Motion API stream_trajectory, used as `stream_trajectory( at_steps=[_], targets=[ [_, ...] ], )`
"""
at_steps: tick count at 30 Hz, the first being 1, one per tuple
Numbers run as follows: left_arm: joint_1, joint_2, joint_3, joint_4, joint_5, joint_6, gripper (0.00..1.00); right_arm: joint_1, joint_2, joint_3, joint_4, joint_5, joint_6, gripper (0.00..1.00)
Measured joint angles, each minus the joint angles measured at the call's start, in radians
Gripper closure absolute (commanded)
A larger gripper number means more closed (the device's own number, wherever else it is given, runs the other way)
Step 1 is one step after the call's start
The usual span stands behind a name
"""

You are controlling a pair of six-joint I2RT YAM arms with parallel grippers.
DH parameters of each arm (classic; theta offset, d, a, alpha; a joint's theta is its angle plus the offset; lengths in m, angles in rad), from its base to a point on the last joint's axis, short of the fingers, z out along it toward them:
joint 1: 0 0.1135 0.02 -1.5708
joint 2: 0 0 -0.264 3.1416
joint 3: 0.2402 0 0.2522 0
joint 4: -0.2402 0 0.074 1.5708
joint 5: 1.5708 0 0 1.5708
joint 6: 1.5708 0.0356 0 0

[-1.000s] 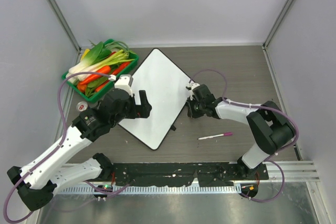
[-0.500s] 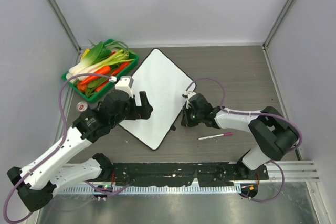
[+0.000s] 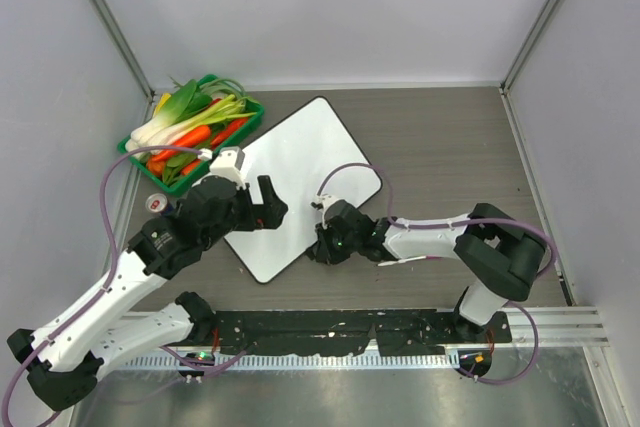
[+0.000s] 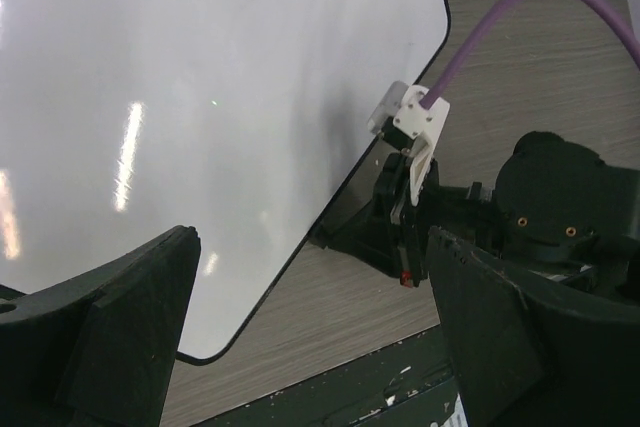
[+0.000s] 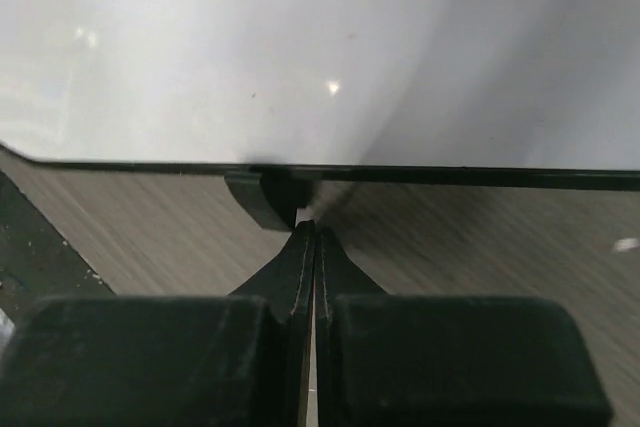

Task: Write a sentence on the whiteboard
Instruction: Adjust the whiteboard stand at the center of the board.

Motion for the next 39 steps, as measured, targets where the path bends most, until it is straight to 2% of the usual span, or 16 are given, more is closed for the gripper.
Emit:
stream_trajectory(
  at_steps=[6,8,9,10,13,15,17,24,27,28,29,39],
  targets=[
    [0.0,0.0,-0.005,0.0,0.0,-0.001,0.0,0.08,0.013,0.04,-0.068,0.029,0.01,0.89],
    [0.0,0.0,-0.006,-0.001,0.0,-0.001,0.0,0.082,-0.002,0.042,-0.101,0.071,0.005,0.79],
    [0.0,0.0,-0.006,-0.001,0.0,-0.001,0.0,0.081,-0.015,0.042,-0.122,0.092,0.002,0.67],
    [0.0,0.0,-0.006,-0.001,0.0,-0.001,0.0,0.078,-0.032,0.042,-0.15,0.122,-0.006,0.64],
    [0.0,0.0,-0.006,-0.001,0.0,-0.001,0.0,0.06,-0.12,0.021,-0.202,0.192,-0.029,0.39],
    [0.0,0.0,-0.007,0.0,0.0,-0.001,0.0,0.037,-0.185,0.003,-0.222,0.217,-0.044,0.3],
    [0.0,0.0,-0.009,0.0,0.0,-0.001,0.0,-0.005,-0.236,-0.01,-0.23,0.232,-0.058,0.27],
    [0.0,0.017,-0.013,0.0,0.0,-0.001,0.0,-0.163,-0.217,-0.036,-0.223,0.239,-0.124,0.28],
    [0.0,0.024,-0.013,0.0,0.0,-0.001,0.0,-0.167,-0.153,-0.028,-0.216,0.238,-0.161,0.35],
    [0.0,0.026,-0.013,0.0,0.0,-0.001,0.0,-0.167,-0.129,-0.026,-0.211,0.238,-0.173,0.44],
    [0.0,0.028,-0.013,0.0,0.0,-0.001,0.0,-0.167,-0.118,-0.018,-0.204,0.243,-0.184,0.48],
    [0.0,0.029,-0.013,0.0,0.0,-0.005,0.0,-0.167,-0.056,0.009,-0.126,0.251,-0.227,0.53]
  ],
)
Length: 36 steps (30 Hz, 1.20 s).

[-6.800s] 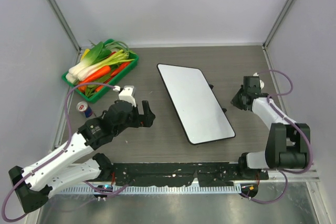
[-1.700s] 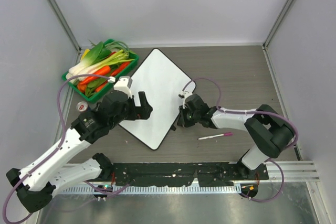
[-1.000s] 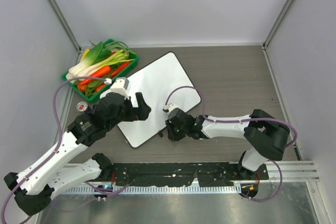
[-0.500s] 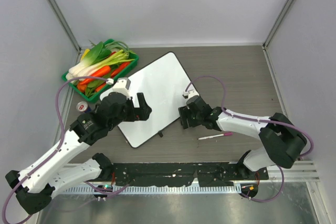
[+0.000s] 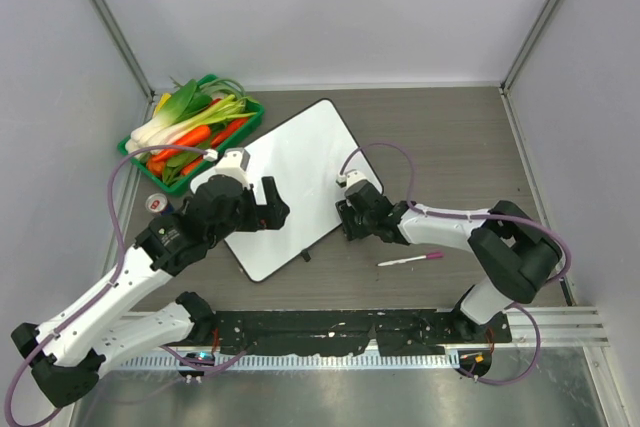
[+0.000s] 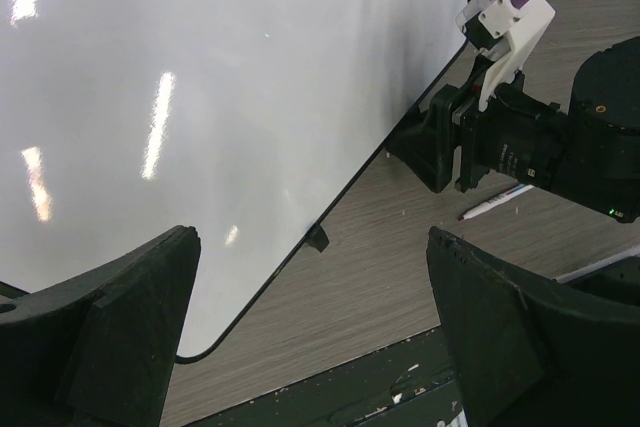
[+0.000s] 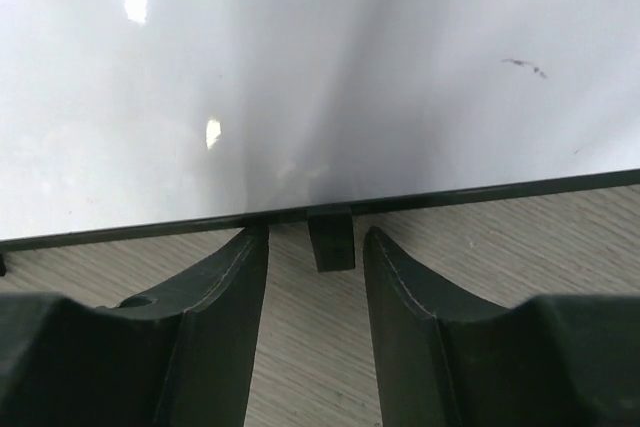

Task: Write a sentence on the whiteboard
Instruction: Adjust the whiteboard stand at the center of the board.

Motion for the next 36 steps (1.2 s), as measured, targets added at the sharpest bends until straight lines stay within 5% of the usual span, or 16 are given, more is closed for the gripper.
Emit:
stream_trajectory(
  at_steps=[5,12,18,36],
  targets=[
    [0.0,0.01,0.0,0.0,0.0,0.0,0.0,-0.005,0.025,0.021,0.011,0.009,-0.009,0.61],
    [0.0,0.015,0.0,-0.001,0.0,0.0,0.0,-0.015,0.034,0.021,0.025,0.007,-0.024,0.91],
    [0.0,0.03,0.0,-0.007,0.009,-0.001,0.0,-0.015,-0.001,-0.04,0.094,0.002,0.003,0.99],
    [0.0,0.054,0.0,0.007,0.076,-0.007,0.0,-0.011,-0.251,-0.229,-0.021,0.04,0.308,0.99]
  ],
)
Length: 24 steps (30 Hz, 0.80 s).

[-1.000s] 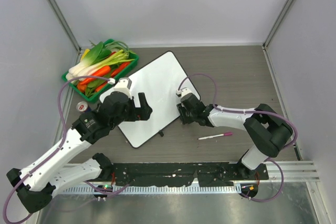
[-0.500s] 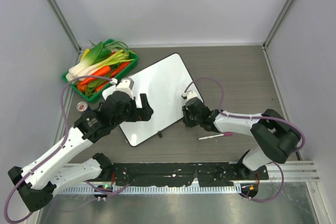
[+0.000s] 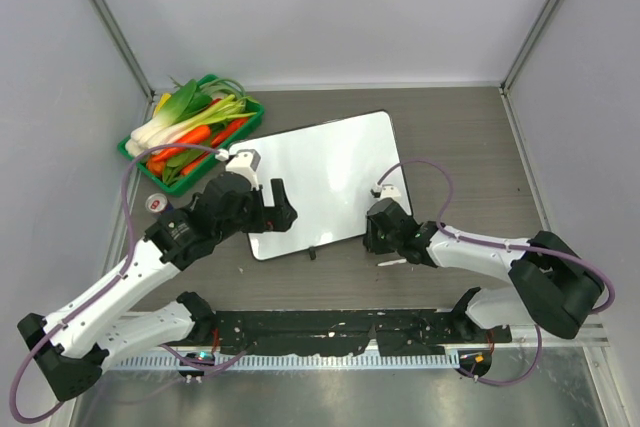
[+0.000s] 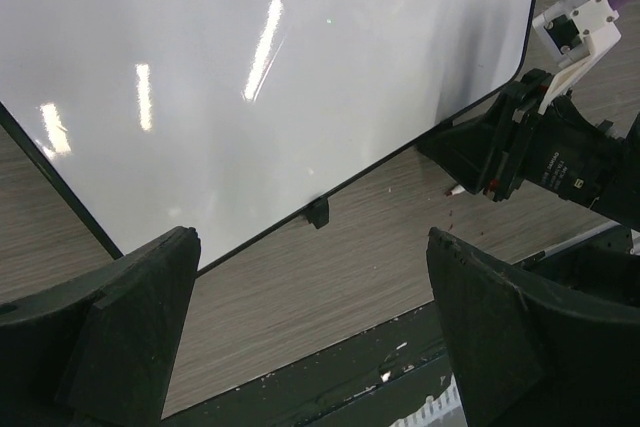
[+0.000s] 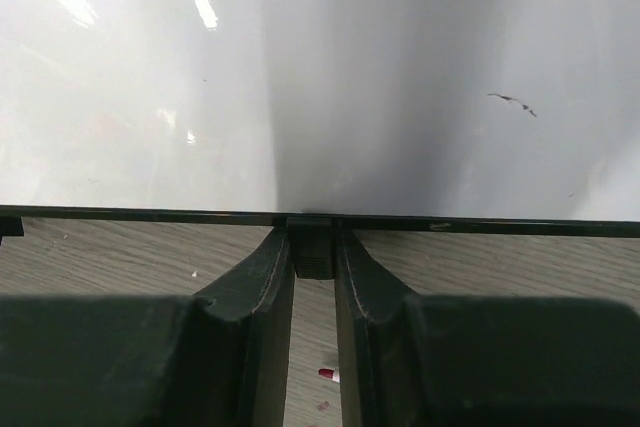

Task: Write a sentence on the whiteboard
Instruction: Adjust the whiteboard stand at the center of the board.

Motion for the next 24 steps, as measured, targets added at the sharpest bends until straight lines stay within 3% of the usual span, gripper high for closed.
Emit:
stream_trajectory(
  at_steps=[2,5,12,14,24],
  targets=[
    [0.0,0.002,0.0,0.001,0.004,-0.002,0.0,0.0,-0.002,0.0,-0.005,0.003,0.006,0.98],
    [0.0,0.002,0.0,0.002,0.009,-0.009,0.0,0.0,-0.004,0.0,-0.009,0.003,0.01,0.85],
    [0.0,0.002,0.0,0.002,0.012,-0.01,0.0,0.0,-0.074,0.001,-0.143,-0.005,0.04,0.31],
    [0.0,0.005,0.0,0.002,0.015,-0.005,0.0,0.0,-0.104,0.007,-0.195,-0.011,0.053,0.2],
    [0.0,0.089,0.029,0.002,0.046,0.072,0.0,0.003,-0.248,0.097,-0.389,-0.028,0.06,0.08]
  ],
)
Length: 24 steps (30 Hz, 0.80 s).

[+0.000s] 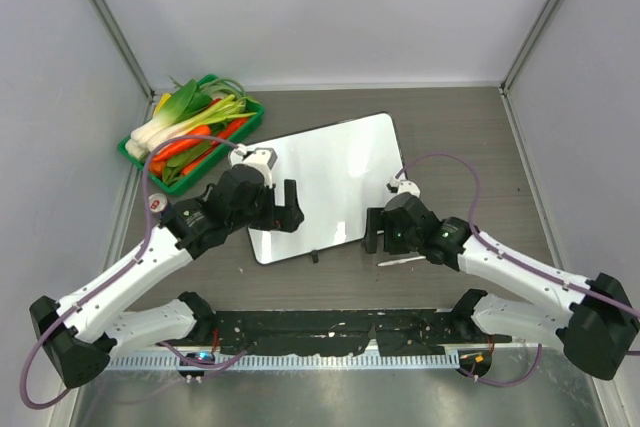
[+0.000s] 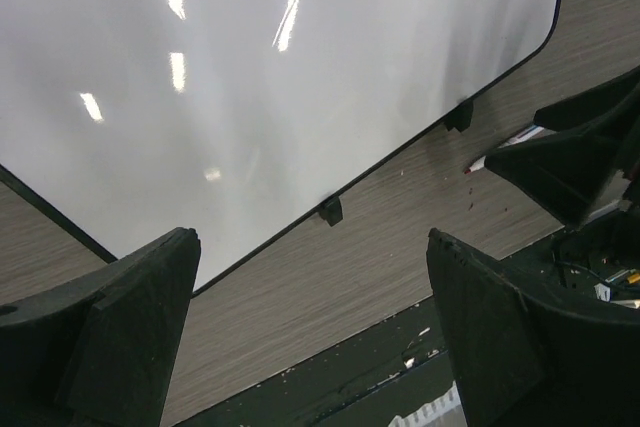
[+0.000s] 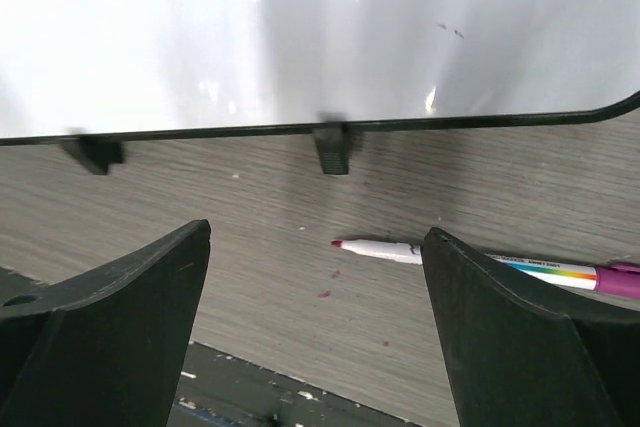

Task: Write a sentence on the whiteboard
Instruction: Adjust the whiteboard stand at the center of the board, then pick up the whiteboard marker without the cap from the center of the board.

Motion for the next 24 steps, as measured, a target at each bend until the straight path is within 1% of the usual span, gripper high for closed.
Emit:
stream_trajectory(
  at_steps=[2,6,8,9,14,18,21,24],
  targets=[
    [0.0,0.021,0.008,0.005,0.023,0.024,0.0,0.0,-0.051,0.018,-0.016,-0.006,-0.003,0.06],
    [0.0,0.067,0.014,0.032,0.093,0.084,0.0,0.0,-0.129,0.075,-0.024,-0.018,-0.003,0.05],
    [0.0,0.092,0.014,0.059,0.139,0.118,0.0,0.0,-0.166,0.094,-0.023,-0.027,0.0,0.01],
    [0.0,0.106,0.014,0.074,0.161,0.131,0.0,0.0,-0.192,0.099,-0.021,-0.031,0.001,0.01],
    [-0.017,0.19,0.014,0.154,0.23,0.179,0.0,0.0,-0.391,0.143,-0.03,-0.009,0.002,0.01],
    [-0.086,0.271,0.023,0.222,0.244,0.214,0.0,0.0,-0.521,0.244,-0.027,0.054,-0.003,0.01],
    [-0.168,0.364,0.074,0.253,0.237,0.251,0.0,0.0,-0.586,0.312,-0.028,0.114,-0.006,0.01],
    [-0.252,0.452,0.13,0.294,0.218,0.291,0.01,0.0,-0.619,0.342,-0.029,0.167,-0.008,0.01]
  ],
)
